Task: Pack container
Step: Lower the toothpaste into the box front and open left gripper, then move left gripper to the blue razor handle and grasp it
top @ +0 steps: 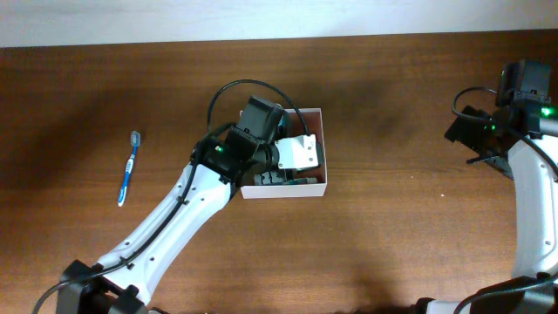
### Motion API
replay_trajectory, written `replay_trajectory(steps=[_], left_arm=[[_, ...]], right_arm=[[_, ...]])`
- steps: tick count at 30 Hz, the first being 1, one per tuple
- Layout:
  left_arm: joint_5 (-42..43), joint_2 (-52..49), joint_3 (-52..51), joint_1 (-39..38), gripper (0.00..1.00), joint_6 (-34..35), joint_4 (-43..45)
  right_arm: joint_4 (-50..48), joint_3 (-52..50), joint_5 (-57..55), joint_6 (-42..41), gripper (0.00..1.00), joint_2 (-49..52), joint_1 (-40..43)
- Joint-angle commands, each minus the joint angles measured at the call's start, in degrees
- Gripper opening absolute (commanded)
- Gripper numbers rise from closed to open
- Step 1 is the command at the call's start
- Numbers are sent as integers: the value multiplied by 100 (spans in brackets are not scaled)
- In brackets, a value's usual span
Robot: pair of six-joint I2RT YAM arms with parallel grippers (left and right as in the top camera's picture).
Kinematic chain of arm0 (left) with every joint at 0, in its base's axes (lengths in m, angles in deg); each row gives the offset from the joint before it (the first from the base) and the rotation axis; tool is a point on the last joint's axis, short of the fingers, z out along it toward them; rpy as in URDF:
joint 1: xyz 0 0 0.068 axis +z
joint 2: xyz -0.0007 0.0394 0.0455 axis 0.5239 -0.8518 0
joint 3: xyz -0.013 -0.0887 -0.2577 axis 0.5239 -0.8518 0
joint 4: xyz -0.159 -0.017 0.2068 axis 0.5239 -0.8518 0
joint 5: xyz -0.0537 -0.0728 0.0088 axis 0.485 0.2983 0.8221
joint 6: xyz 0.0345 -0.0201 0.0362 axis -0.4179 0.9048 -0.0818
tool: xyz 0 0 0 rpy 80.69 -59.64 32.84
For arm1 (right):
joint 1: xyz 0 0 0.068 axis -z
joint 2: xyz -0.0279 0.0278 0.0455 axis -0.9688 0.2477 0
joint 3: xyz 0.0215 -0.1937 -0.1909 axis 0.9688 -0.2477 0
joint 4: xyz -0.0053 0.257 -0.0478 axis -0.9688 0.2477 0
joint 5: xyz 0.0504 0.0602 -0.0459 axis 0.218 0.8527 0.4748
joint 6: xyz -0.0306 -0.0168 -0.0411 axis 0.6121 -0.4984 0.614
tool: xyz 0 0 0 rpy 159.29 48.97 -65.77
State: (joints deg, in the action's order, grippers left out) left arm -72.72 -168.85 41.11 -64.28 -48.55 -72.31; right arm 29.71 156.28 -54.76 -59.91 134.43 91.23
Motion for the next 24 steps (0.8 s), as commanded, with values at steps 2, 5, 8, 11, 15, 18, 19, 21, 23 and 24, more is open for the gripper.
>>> replay_trajectory(steps=[2,5,8,11,15,18,19,21,23,24], left_arm=[[-529,-15,66,-13,62,210,15],[-1075,122,190,-13,62,1032,7],[-1639,374,369,79,66,2312,-179],[-1631,678,417,452,66,3077,-562],[-1493,813,413,1211,67,3676,-1189],[-870,645,321,1797,71,3729,-1810],[-811,555,271,1961,73,3727,-1989],[-833,376,155,2192,73,3722,-2168],[-833,186,46,2369,73,3722,-2151],[-831,116,28,2409,73,3722,-2140]], right_arm=[[0,28,-70,-31,99,11,22],[0,28,-70,-33,99,11,22],[0,28,-70,-31,99,11,22],[0,28,-70,-31,99,11,22],[0,28,-70,-31,99,11,22],[0,28,-70,-33,99,11,22],[0,28,-70,-31,99,11,22],[-2,28,-70,-31,99,11,22],[0,28,-70,-31,99,11,22],[0,28,-70,-31,99,11,22]])
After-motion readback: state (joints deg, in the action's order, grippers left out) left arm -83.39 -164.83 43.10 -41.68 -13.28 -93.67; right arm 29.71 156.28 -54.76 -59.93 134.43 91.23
